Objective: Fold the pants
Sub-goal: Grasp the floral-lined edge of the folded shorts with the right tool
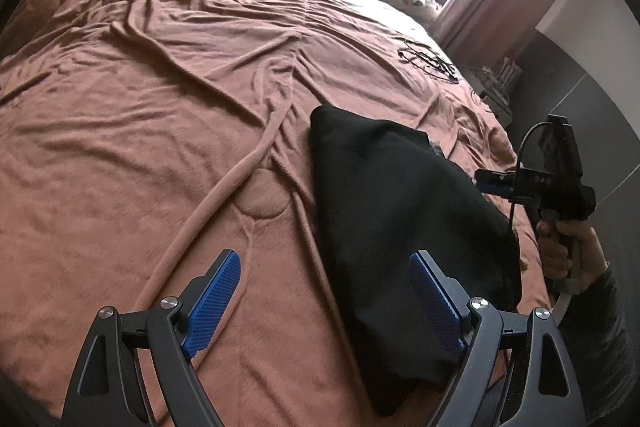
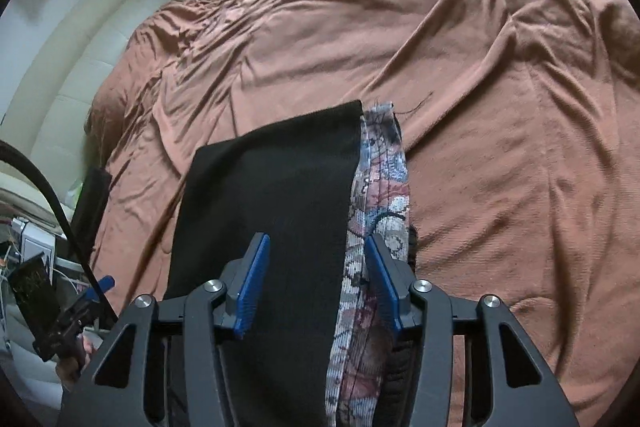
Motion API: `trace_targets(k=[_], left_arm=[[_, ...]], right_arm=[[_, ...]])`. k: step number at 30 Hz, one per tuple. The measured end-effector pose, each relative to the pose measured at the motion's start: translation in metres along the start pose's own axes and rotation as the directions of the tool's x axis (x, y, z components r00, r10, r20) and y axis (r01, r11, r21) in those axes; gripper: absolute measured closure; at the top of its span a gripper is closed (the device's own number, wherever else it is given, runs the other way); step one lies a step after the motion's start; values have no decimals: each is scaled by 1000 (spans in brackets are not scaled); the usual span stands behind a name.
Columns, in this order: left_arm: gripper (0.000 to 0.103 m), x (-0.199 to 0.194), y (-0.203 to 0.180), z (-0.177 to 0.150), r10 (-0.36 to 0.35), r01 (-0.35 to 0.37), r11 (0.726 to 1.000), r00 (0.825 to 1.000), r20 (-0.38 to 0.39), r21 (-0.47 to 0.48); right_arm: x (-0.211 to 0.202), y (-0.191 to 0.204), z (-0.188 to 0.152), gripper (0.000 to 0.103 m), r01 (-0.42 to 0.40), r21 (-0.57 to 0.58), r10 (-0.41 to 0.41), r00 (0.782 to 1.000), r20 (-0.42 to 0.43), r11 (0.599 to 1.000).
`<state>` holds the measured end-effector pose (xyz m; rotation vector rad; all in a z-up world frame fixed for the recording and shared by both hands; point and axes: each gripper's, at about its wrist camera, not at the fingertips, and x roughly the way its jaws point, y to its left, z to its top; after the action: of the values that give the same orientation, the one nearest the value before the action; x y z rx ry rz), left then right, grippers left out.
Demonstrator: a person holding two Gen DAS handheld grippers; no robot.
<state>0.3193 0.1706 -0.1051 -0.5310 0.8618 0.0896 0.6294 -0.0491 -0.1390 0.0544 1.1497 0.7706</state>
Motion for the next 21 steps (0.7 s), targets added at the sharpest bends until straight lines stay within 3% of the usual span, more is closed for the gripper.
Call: trace_targets(k=[8,10,14,16,21], left_arm=[[15,22,-6,6,-3,3,1000,1000,-26,-3],[15,27,-6,5,-3,3,1000,999,-32,-5],[15,38,-5,3,1,-1,1000,999,-52,-14],[15,43,-5,2,1,-2,1000,998,-64,-18],[15,51,-8,4,-5,3,1000,997,-75,-20]], right_arm=[[13,-2,11,56,6,18,-6,999,-37,1000],[16,0,11,71,19,14,-19,999,-50,1000],[17,4,12,86,55,-10,-56,997,-55,998],[15,7,11,102,86,-35,-87,995,-41,996],[-2,19,6,103,105,-85,-104,994,17,991]])
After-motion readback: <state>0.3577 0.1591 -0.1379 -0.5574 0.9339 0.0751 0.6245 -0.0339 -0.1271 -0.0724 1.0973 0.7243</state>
